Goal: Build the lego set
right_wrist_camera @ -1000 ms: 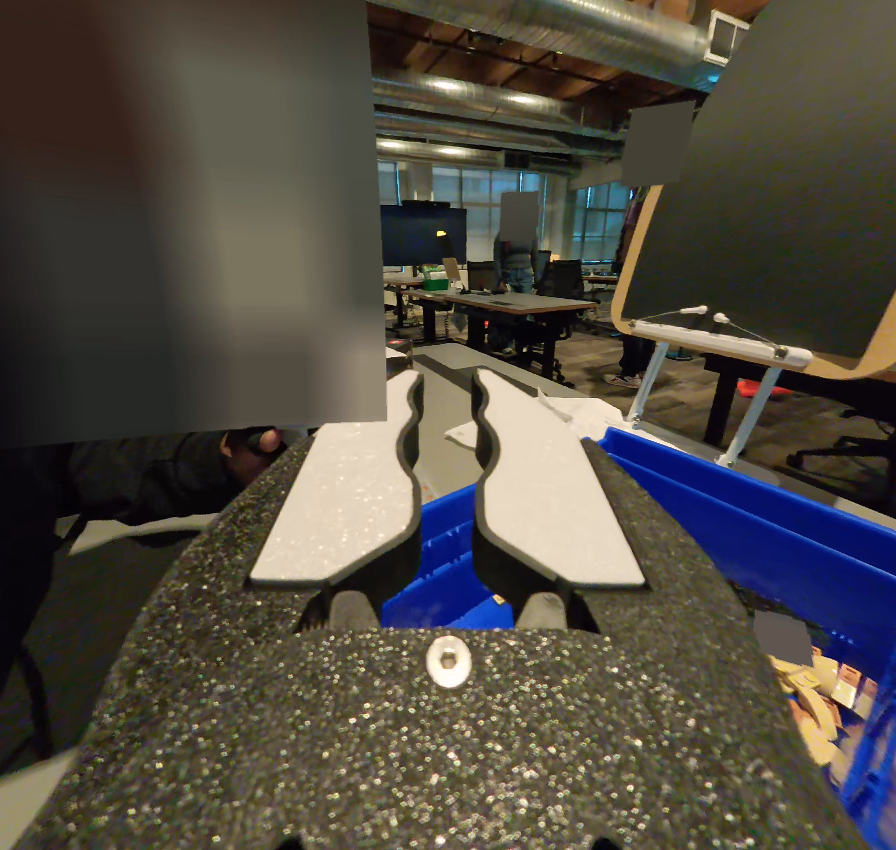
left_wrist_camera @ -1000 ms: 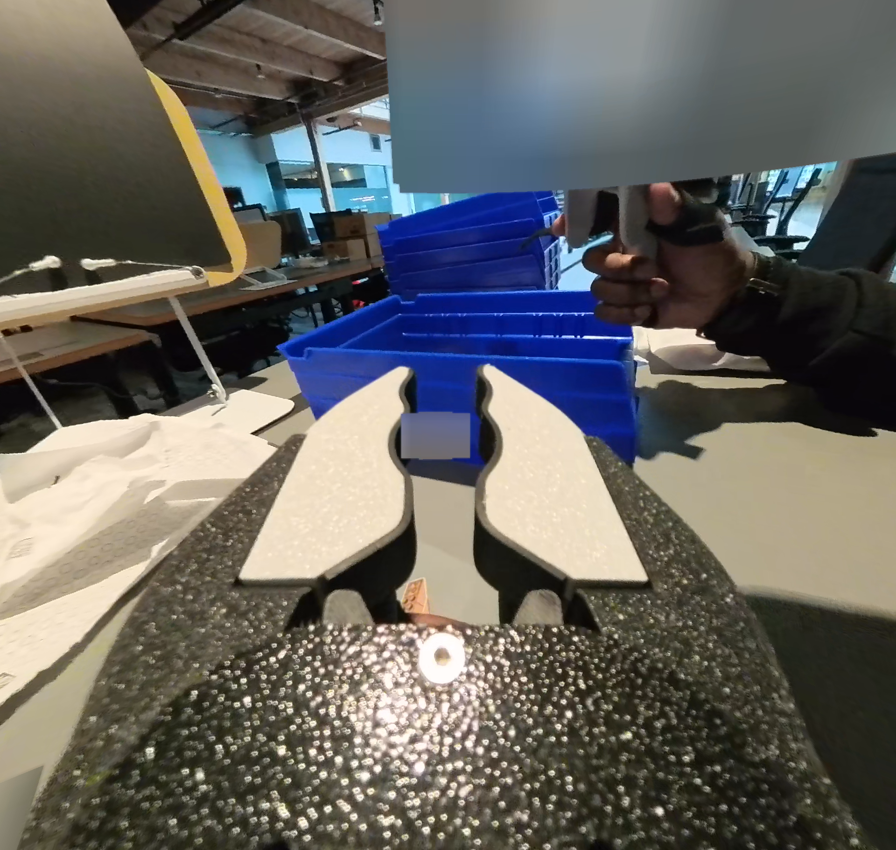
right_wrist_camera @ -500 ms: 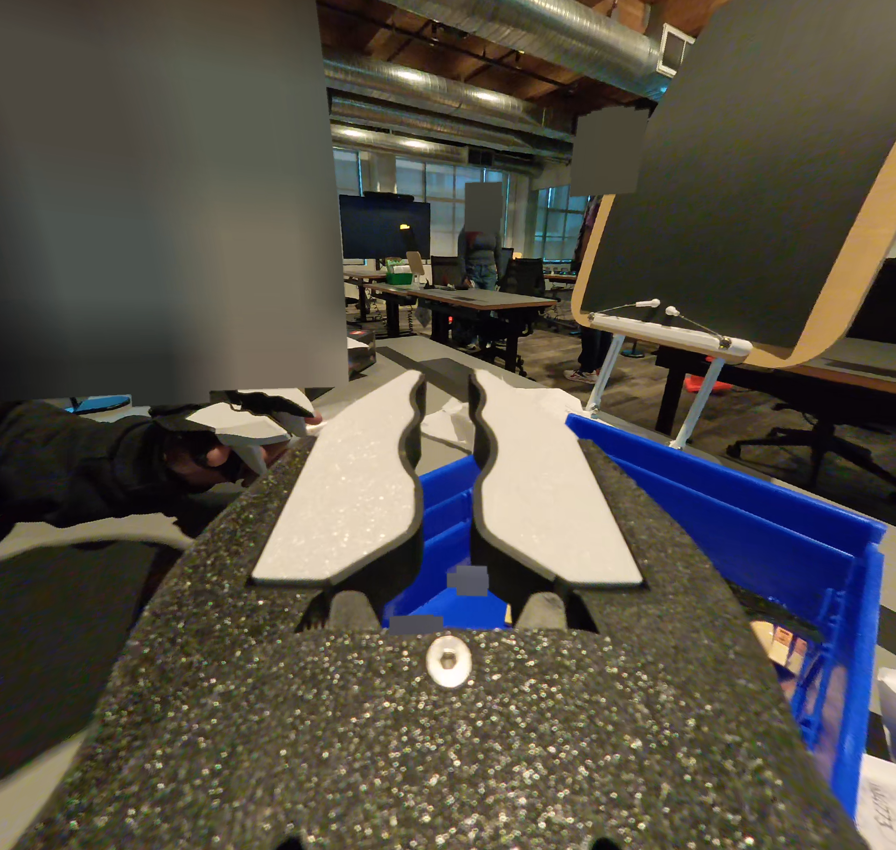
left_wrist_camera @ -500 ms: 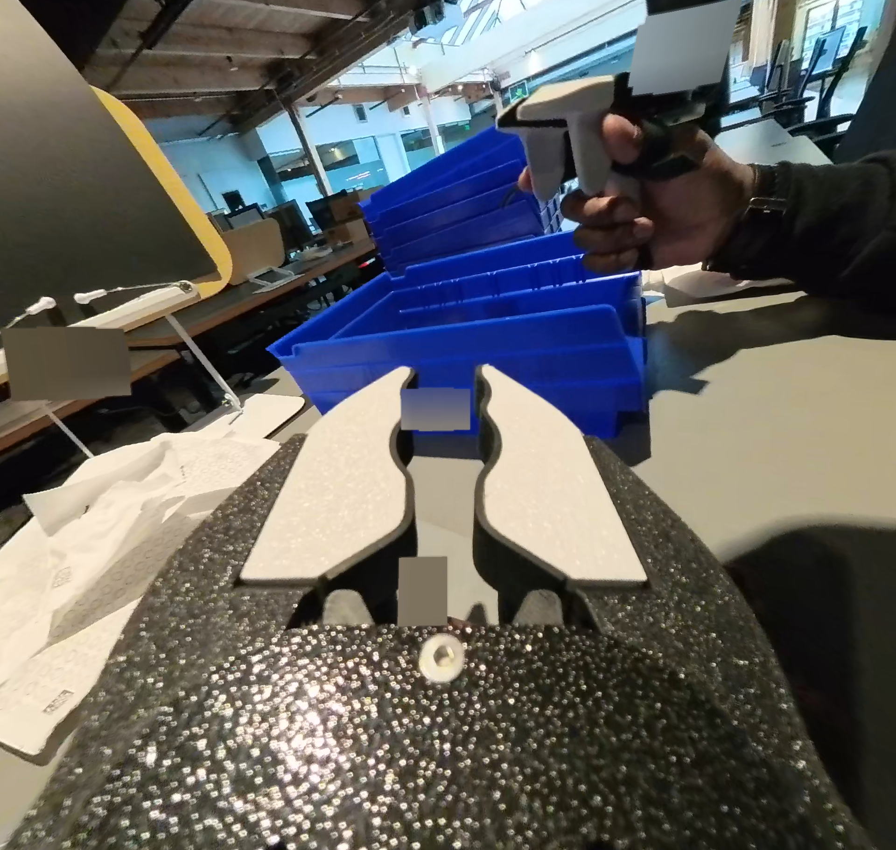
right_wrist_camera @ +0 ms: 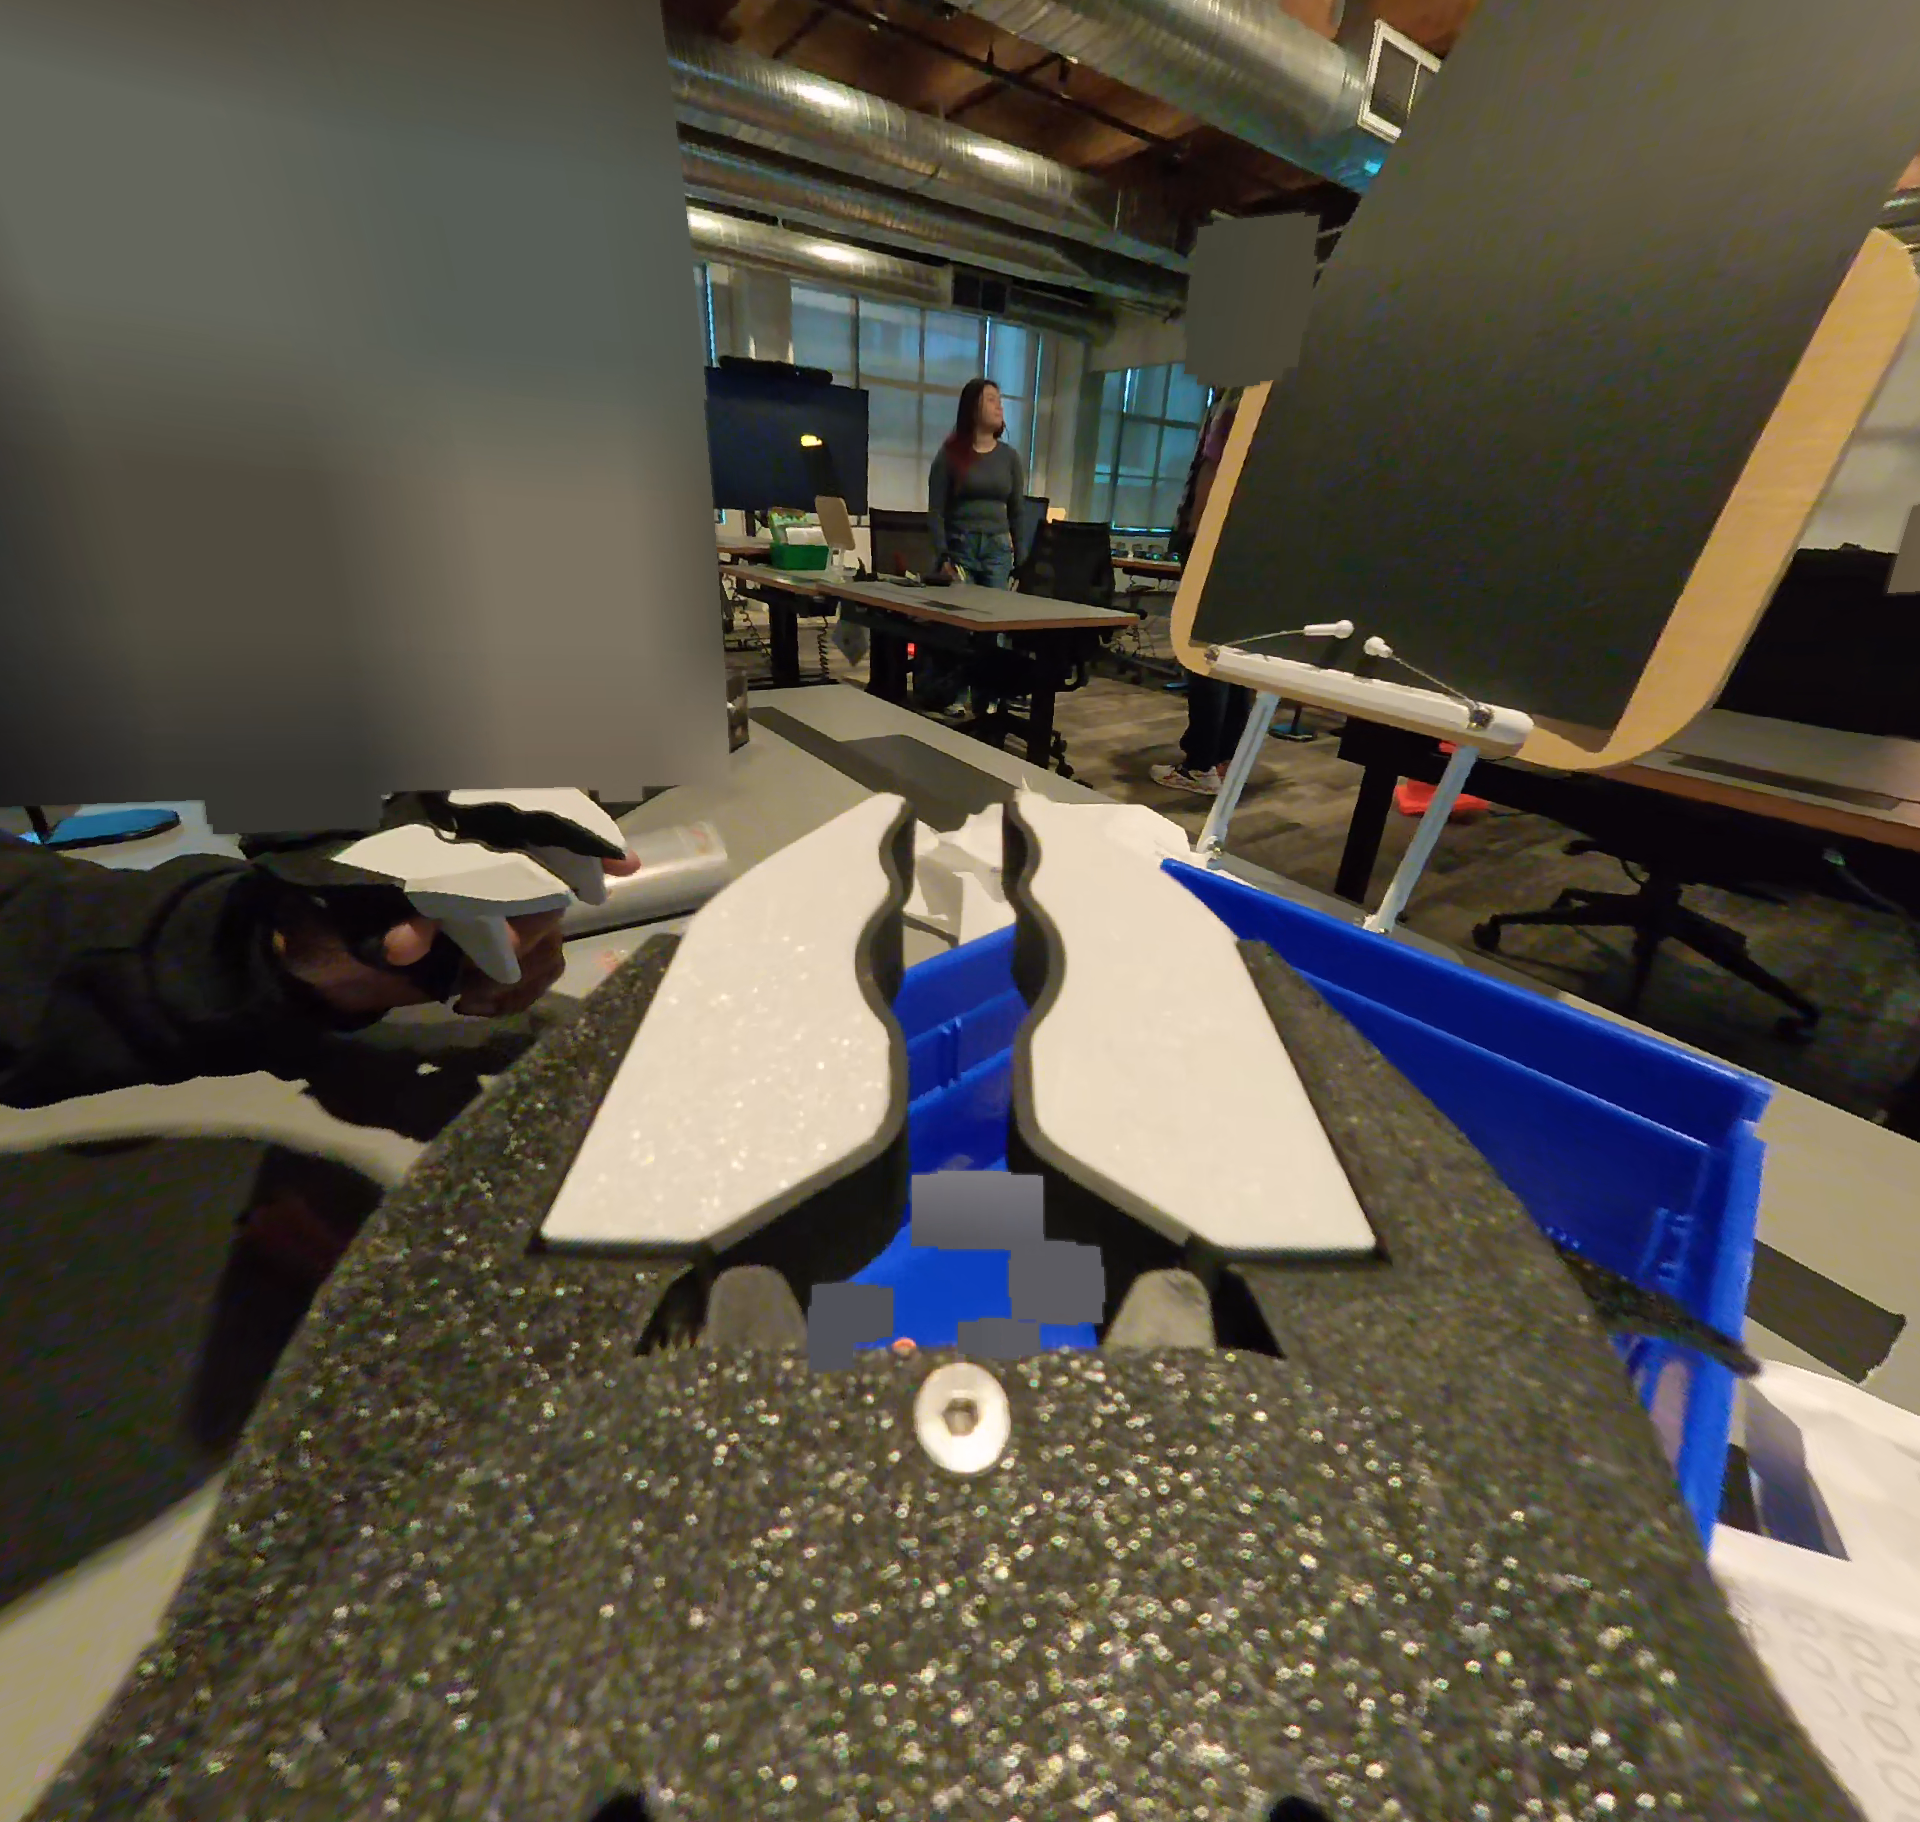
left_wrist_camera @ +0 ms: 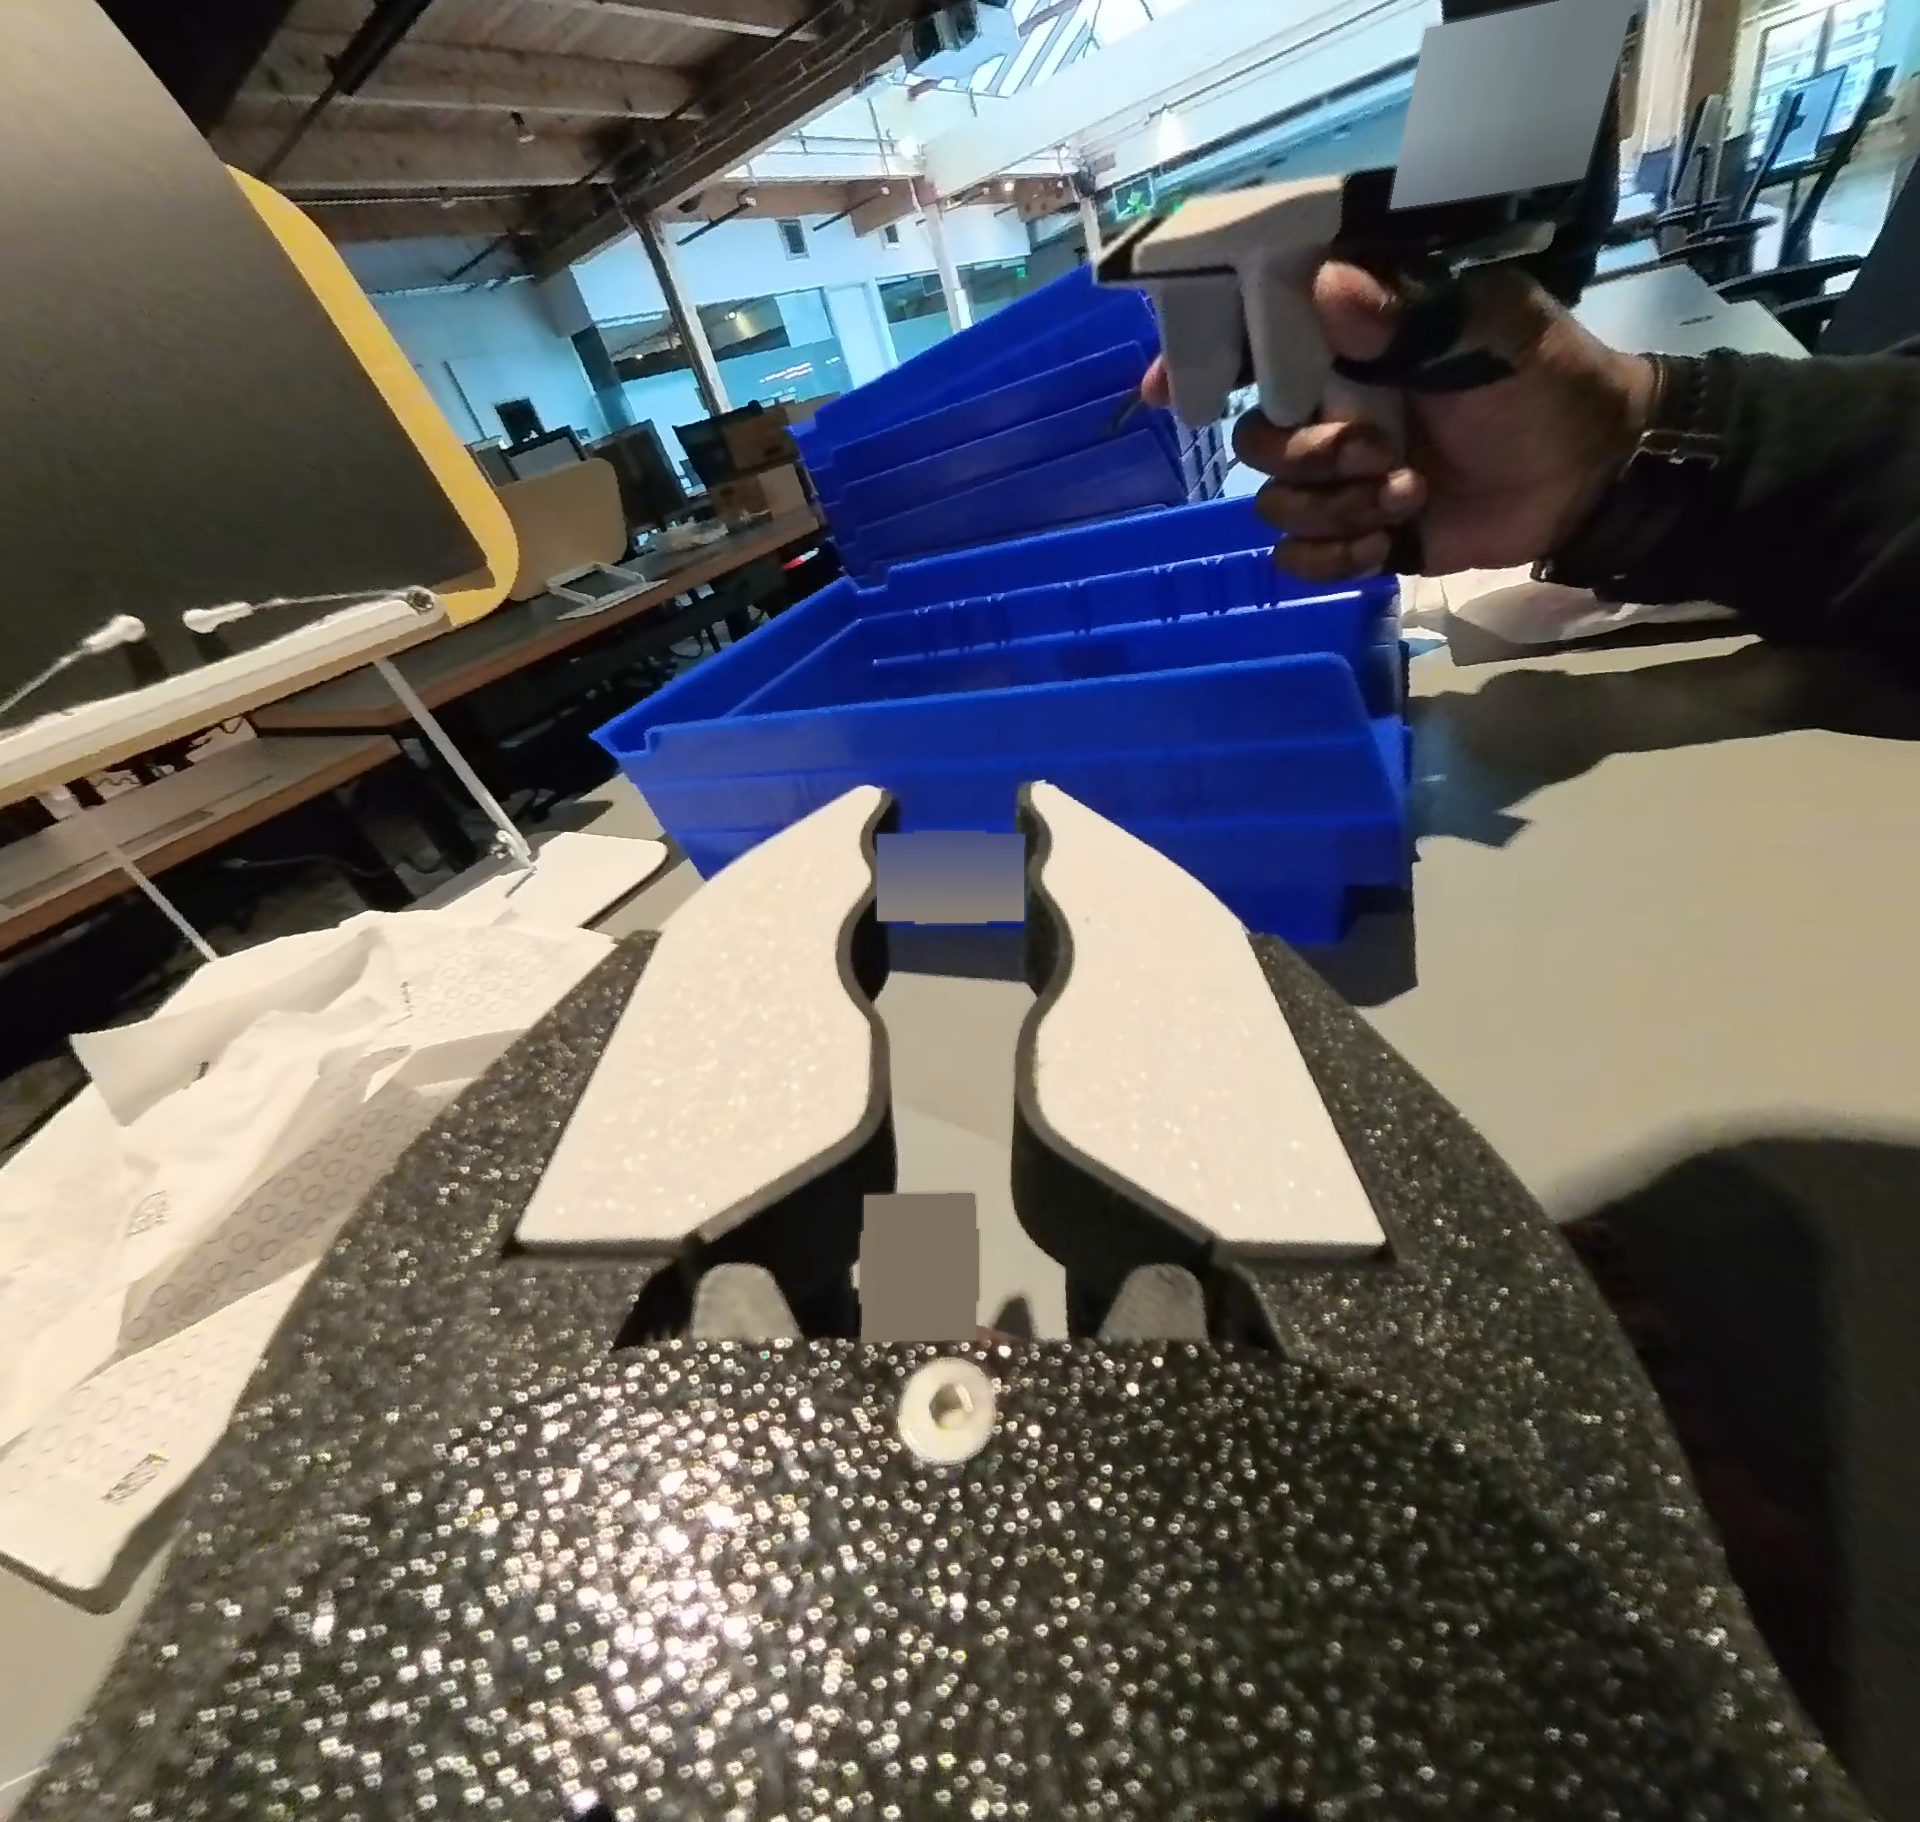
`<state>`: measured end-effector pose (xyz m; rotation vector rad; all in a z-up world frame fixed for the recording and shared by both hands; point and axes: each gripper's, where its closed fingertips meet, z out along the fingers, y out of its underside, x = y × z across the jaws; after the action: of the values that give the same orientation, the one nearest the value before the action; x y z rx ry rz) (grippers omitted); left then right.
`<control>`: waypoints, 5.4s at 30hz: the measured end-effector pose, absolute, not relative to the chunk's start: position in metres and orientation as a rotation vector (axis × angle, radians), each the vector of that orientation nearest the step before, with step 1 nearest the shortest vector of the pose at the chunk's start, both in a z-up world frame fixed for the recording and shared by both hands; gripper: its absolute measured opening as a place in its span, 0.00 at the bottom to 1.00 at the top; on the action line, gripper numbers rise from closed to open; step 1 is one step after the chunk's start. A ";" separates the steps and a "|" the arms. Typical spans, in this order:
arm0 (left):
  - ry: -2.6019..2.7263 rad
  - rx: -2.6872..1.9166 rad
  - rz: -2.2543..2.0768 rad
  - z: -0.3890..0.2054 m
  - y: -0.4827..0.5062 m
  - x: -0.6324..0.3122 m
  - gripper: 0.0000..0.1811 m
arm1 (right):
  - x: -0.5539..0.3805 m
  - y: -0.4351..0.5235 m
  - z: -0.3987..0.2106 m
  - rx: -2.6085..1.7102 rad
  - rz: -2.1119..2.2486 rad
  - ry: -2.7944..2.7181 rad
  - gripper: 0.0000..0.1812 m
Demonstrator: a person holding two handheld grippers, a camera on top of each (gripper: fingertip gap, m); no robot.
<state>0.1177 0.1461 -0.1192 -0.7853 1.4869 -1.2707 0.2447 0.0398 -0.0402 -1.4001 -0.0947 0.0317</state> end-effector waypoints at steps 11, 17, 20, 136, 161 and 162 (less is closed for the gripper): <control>1.734 -0.537 -1.260 -0.131 0.100 0.099 0.05 | 0.241 0.044 -0.045 -1.425 0.009 -0.110 0.08; 1.833 -0.422 -1.162 -0.146 0.082 0.094 0.02 | 0.240 0.046 -0.047 -1.436 0.005 -0.114 0.08; 1.844 -0.407 -1.158 -0.148 0.079 0.093 0.01 | 0.240 0.046 -0.048 -1.438 0.009 -0.112 0.08; 1.809 -0.445 -1.143 -0.148 0.086 0.098 0.01 | 0.359 0.193 -0.233 -2.451 -0.116 0.034 0.11; 1.432 -0.813 -1.403 -0.098 0.139 0.110 0.05 | 0.213 0.137 -0.044 -1.736 0.618 0.131 0.11; 1.385 -0.831 -1.442 -0.091 0.142 0.108 0.06 | 0.199 0.133 -0.036 -1.696 0.665 0.125 0.11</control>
<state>0.1081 0.1423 -0.0913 -0.8308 1.3850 -1.4423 0.1989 0.1330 -0.0357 -1.6964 0.1253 0.6649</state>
